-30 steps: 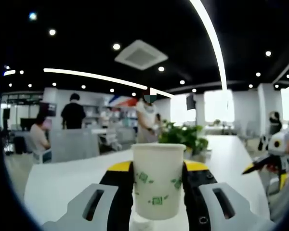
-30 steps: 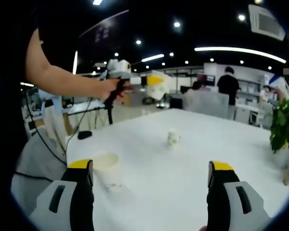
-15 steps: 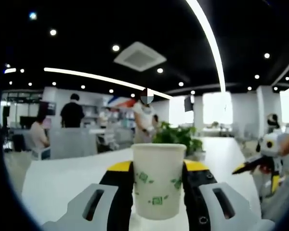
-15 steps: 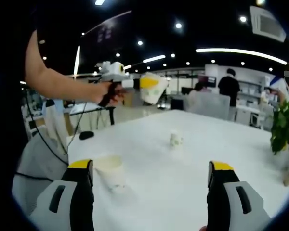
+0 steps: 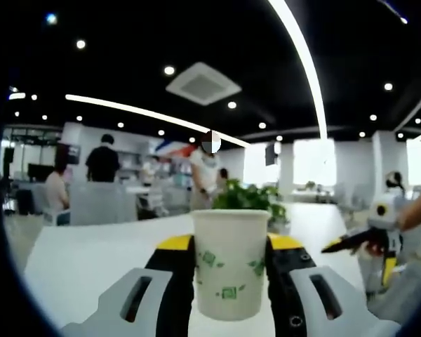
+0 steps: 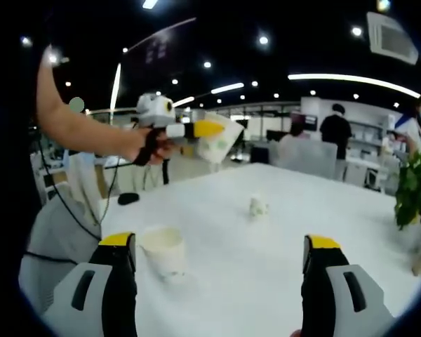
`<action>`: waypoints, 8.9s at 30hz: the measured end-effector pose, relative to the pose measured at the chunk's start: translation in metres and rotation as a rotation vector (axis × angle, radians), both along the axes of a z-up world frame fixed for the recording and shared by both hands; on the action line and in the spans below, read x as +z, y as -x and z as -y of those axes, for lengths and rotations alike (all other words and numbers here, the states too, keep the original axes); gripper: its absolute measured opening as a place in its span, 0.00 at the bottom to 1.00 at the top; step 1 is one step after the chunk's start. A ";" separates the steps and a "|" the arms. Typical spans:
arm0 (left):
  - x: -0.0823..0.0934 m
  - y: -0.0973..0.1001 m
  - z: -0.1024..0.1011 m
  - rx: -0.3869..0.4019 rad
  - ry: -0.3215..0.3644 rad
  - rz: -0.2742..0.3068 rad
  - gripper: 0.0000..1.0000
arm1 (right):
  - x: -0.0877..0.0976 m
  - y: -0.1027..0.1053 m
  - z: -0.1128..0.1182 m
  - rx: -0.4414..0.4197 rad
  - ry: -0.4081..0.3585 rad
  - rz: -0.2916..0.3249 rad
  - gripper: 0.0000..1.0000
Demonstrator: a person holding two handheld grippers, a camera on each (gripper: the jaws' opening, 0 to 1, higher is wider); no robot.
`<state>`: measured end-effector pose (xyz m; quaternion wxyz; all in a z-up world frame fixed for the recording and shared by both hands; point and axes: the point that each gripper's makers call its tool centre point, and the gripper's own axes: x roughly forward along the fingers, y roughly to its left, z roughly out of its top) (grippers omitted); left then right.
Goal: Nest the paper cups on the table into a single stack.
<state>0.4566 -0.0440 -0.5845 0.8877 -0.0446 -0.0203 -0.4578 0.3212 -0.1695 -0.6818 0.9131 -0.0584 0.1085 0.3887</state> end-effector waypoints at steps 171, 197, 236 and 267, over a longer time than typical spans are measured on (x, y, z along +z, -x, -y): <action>-0.160 0.144 0.019 -0.101 -0.268 -0.171 0.41 | -0.021 0.013 0.001 -0.010 -0.010 -0.054 0.96; -0.116 0.101 -0.073 0.080 -0.272 -0.183 0.88 | -0.007 -0.011 -0.001 -0.016 -0.026 -0.009 0.96; -0.137 0.110 -0.159 0.240 -0.294 -0.260 0.98 | -0.028 -0.040 0.012 -0.055 -0.009 -0.006 1.00; -0.142 0.101 -0.151 0.219 -0.314 -0.265 0.98 | -0.062 -0.114 -0.016 -0.051 -0.043 -0.032 1.00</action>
